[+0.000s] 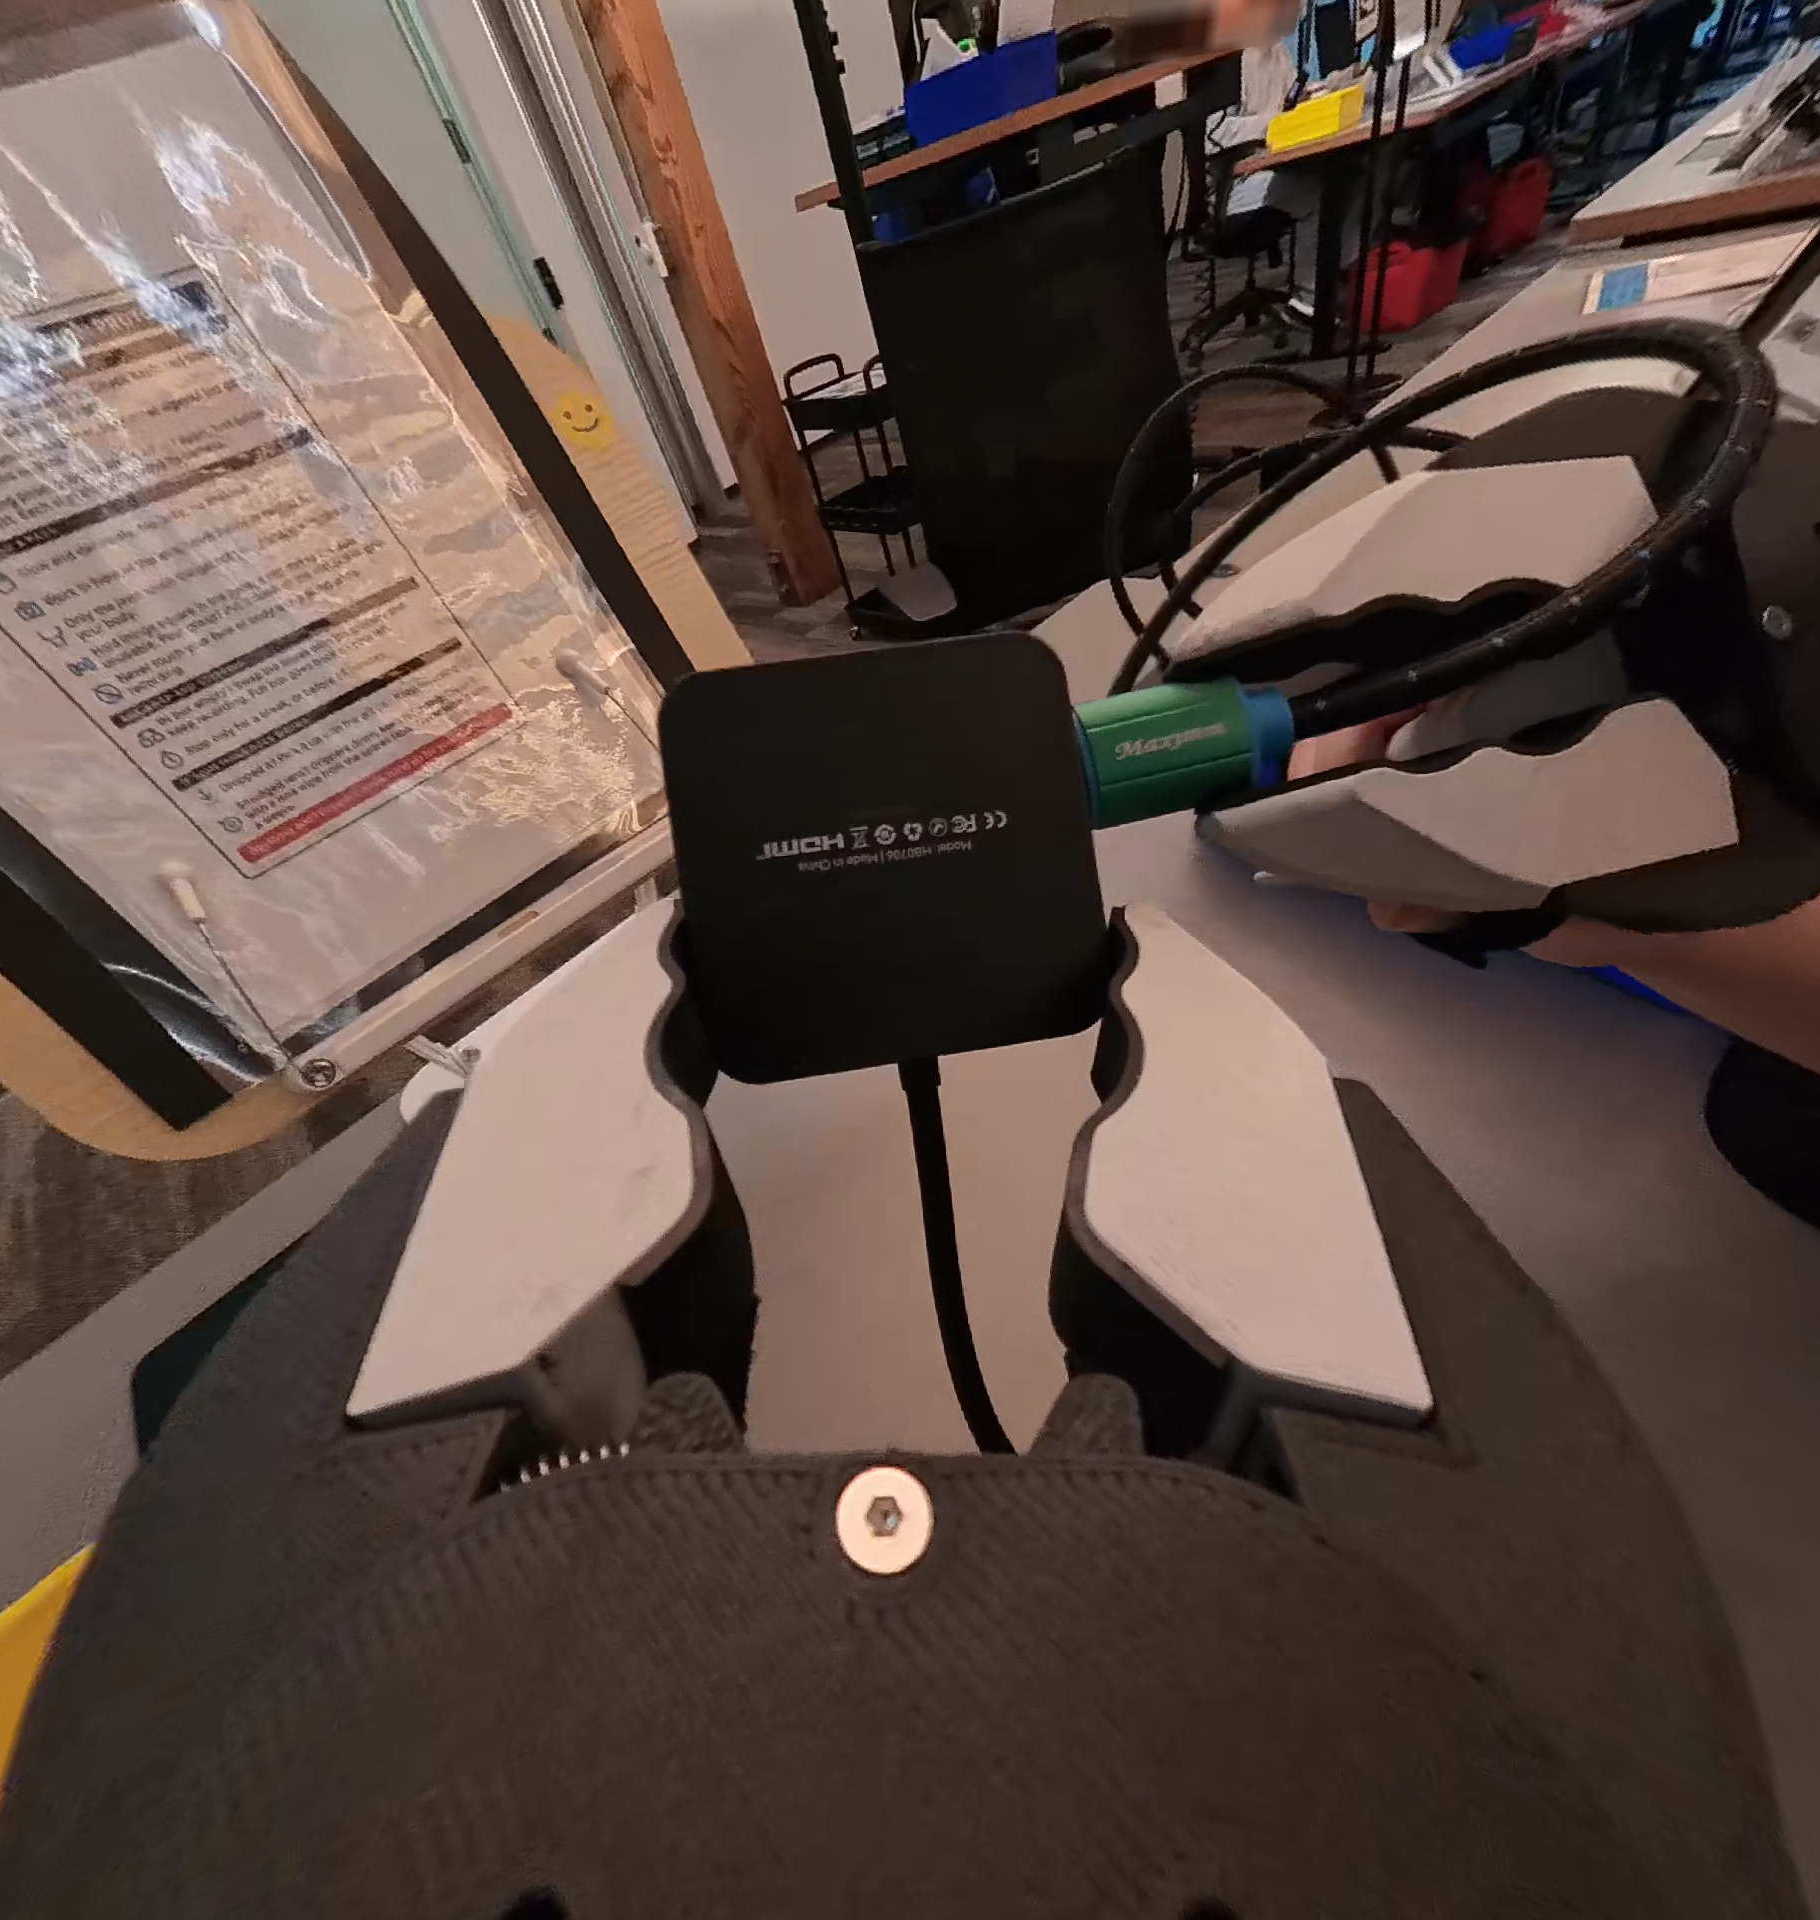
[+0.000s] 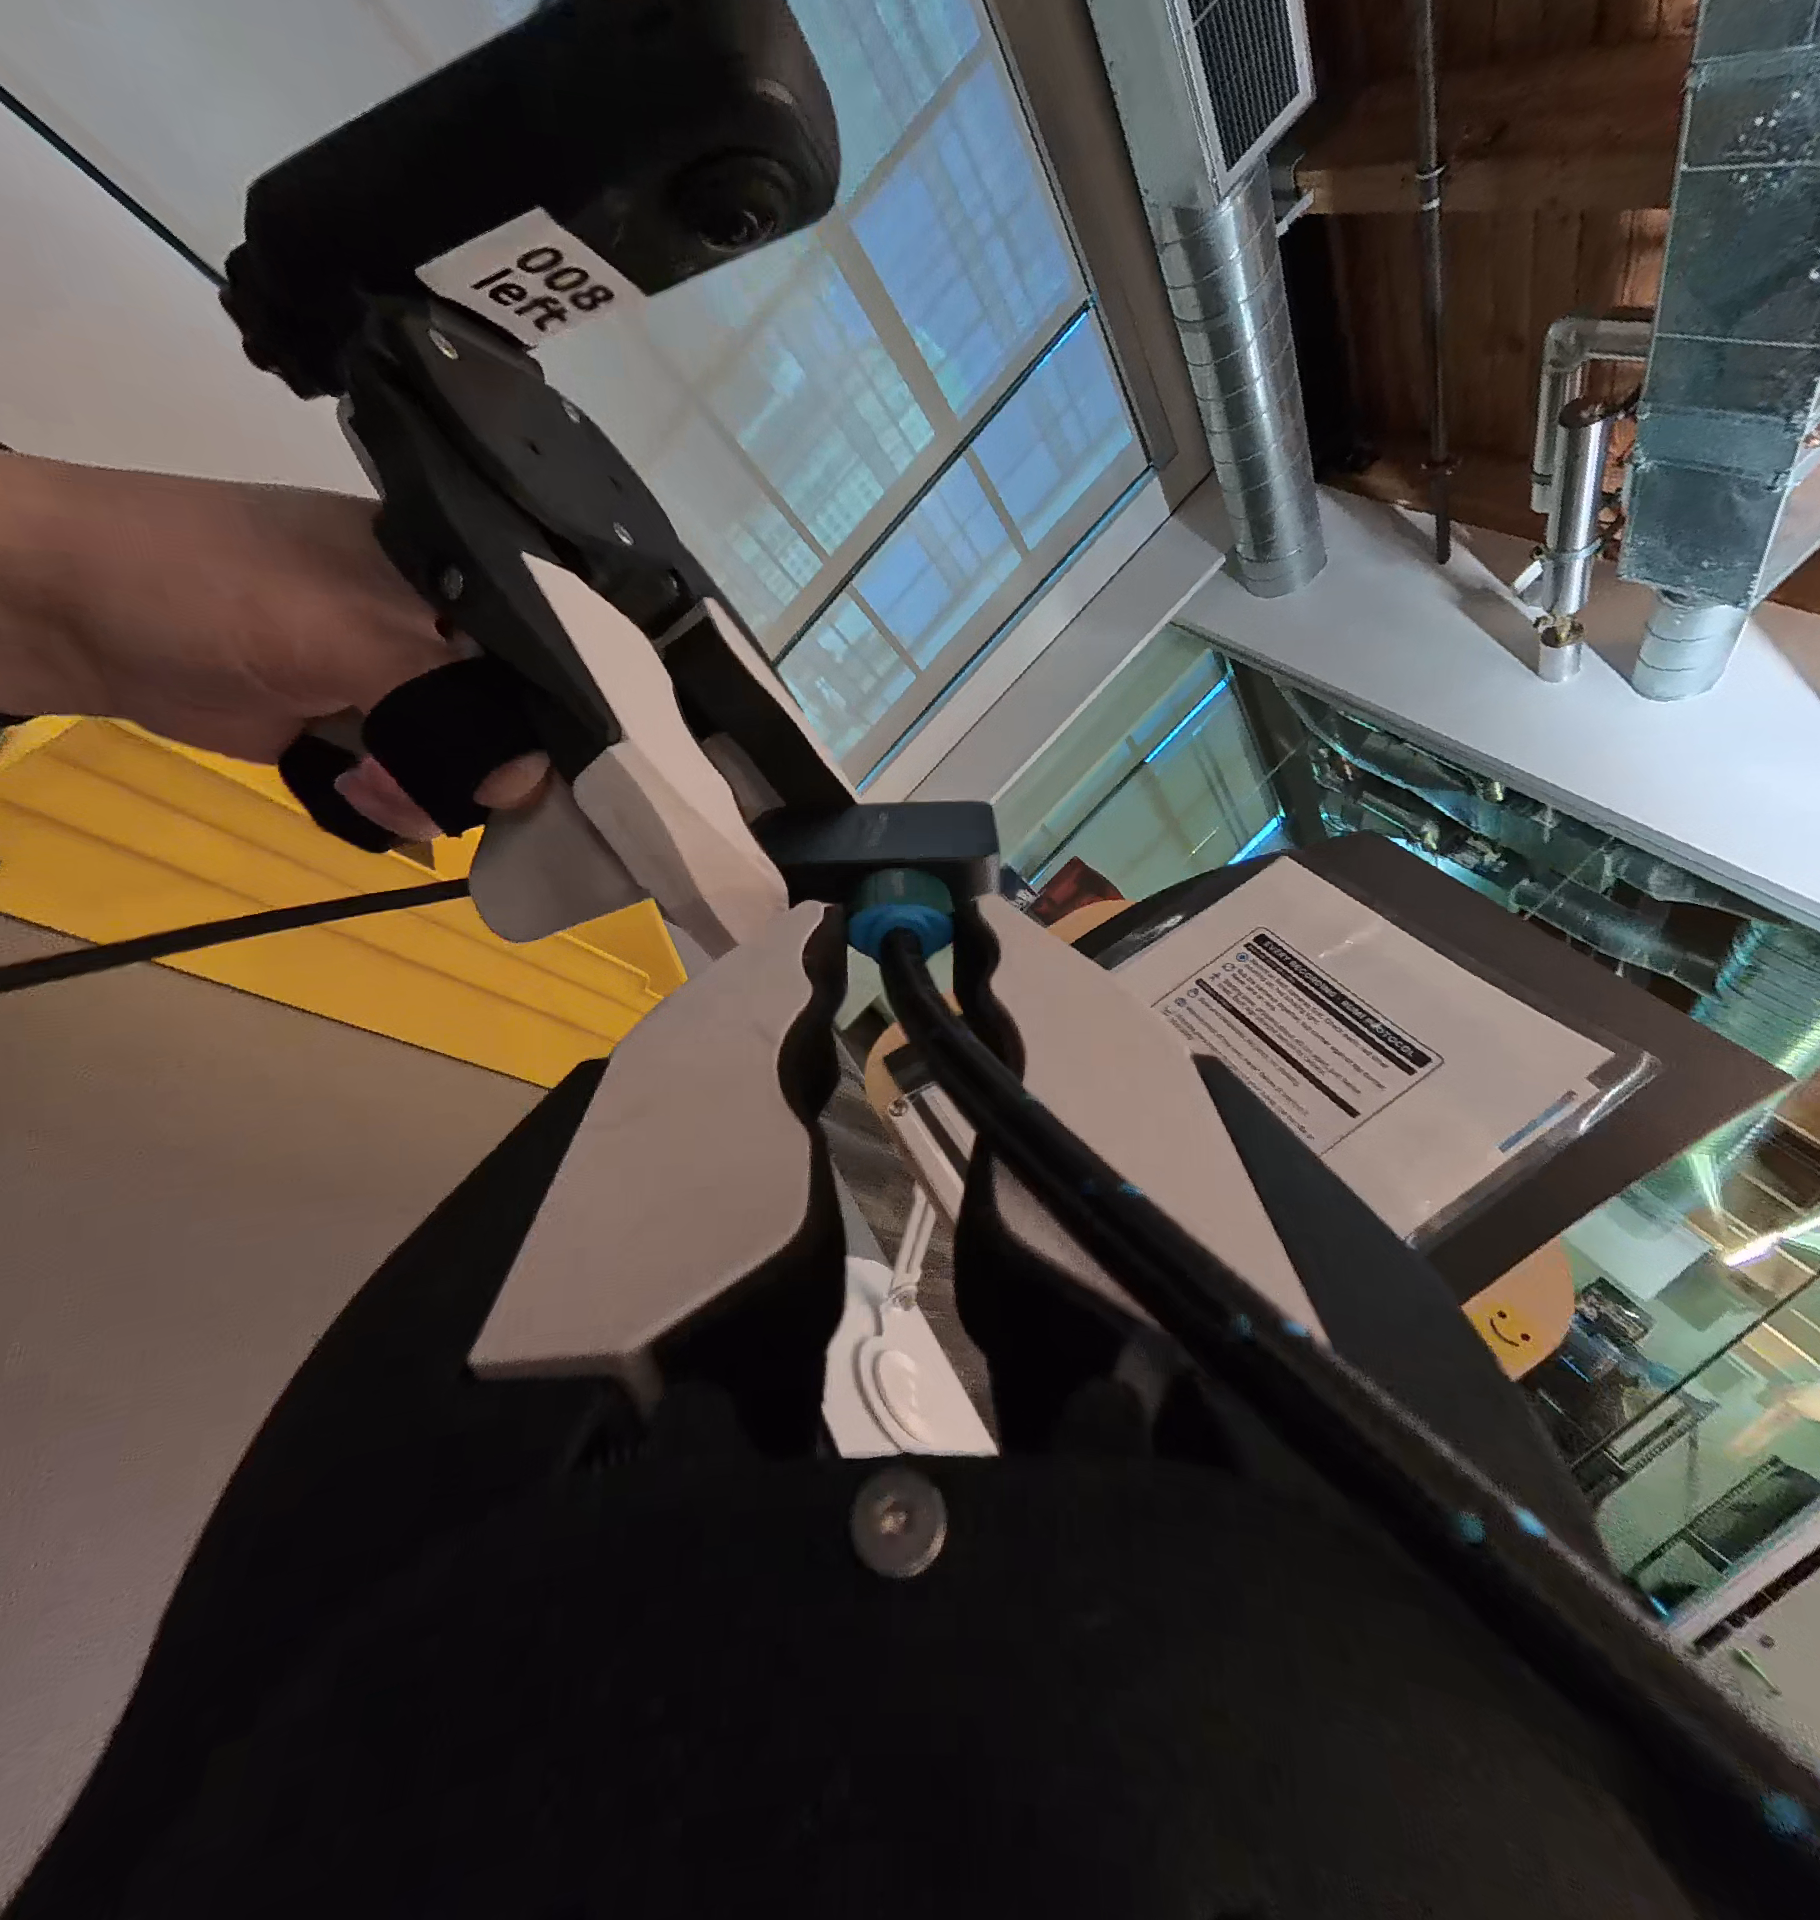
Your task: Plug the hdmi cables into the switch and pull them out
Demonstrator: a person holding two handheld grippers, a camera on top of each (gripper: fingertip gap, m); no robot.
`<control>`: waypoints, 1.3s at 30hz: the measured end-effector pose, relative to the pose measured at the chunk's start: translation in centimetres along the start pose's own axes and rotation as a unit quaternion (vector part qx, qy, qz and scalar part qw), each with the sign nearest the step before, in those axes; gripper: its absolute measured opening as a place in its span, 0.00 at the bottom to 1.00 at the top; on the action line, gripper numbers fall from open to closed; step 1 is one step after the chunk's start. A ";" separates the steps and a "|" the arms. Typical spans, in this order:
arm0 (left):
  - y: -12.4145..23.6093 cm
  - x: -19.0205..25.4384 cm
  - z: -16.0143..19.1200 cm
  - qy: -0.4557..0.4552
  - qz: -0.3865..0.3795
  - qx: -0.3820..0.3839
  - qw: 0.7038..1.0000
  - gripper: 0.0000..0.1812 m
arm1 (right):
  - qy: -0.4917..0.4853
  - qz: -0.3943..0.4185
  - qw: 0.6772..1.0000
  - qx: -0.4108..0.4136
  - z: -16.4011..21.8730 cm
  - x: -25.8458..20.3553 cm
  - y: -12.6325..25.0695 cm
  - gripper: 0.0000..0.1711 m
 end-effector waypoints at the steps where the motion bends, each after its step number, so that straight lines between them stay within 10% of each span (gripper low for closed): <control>1: 0.0 0.0 -0.1 -0.003 -0.004 -0.002 1.000 0.40 | -0.002 0.000 1.000 0.000 0.0 0.1 0.0 0.13; 9: 1.3 1.4 -2.4 0.106 0.131 0.090 0.982 0.40 | -0.055 -0.077 0.994 0.049 -2.4 1.7 2.0 0.12; 18: 2.7 2.5 -3.7 0.341 0.404 0.232 0.817 0.10 | -0.118 -0.190 0.970 0.100 -3.0 0.1 2.6 0.12; 26: 2.6 0.6 -3.2 0.263 0.273 0.221 0.899 0.07 | -0.497 -0.226 0.838 0.011 -0.5 2.2 0.1 0.16; 39: 1.7 1.0 -2.6 0.278 0.270 0.216 0.896 0.07 | -0.570 -0.248 0.781 -0.068 0.6 1.3 0.0 0.07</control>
Point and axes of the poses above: each gripper's, where its closed fingertips meet, y back along the fingers, z out of its underside, x = y × z across the jaws, the point moved 3 cm from there along y, back along the fingers, and after that the axes turned 13 degrees about -y, right-handed, at the moved point
